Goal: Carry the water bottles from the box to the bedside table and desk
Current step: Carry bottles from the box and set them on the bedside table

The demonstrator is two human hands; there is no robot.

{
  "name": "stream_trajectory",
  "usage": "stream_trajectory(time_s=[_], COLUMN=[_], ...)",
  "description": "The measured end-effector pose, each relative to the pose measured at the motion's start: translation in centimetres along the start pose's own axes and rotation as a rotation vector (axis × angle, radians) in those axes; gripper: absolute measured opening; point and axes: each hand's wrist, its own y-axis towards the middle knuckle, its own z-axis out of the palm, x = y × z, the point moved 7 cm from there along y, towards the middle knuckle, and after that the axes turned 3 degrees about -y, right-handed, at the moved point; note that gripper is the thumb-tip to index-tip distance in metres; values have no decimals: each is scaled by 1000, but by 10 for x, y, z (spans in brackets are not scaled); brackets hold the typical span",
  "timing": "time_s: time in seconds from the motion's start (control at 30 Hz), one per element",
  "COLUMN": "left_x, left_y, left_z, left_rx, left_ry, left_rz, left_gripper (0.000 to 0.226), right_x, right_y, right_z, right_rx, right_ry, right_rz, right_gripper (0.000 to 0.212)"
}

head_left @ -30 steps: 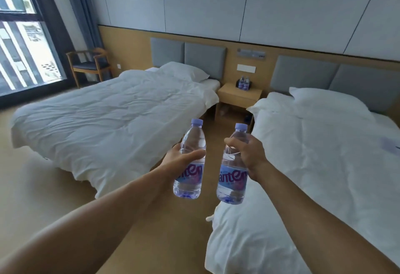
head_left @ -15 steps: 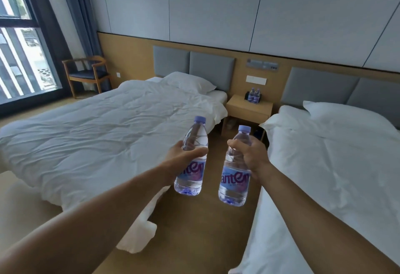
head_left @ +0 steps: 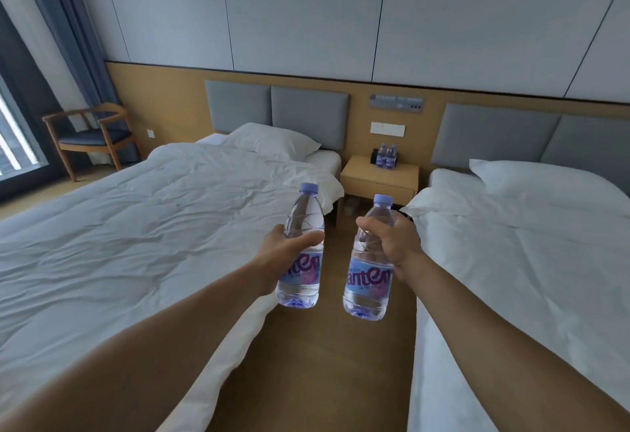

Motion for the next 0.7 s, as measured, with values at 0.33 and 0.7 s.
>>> stream_trajectory(time_s=[0.33, 0.7], left_x=[-30, -60], left_y=[164, 380], left_z=[33, 50], left_rx=[8, 166], left_ry=[0, -12], left_rz=[-21, -3], left_gripper=[59, 49], right_x=[-10, -21], right_y=[168, 357], right_z=[-10, 3], right_rx=[-2, -129], right_ry=[4, -16], right_rz=[41, 105], right_gripper=[24, 33])
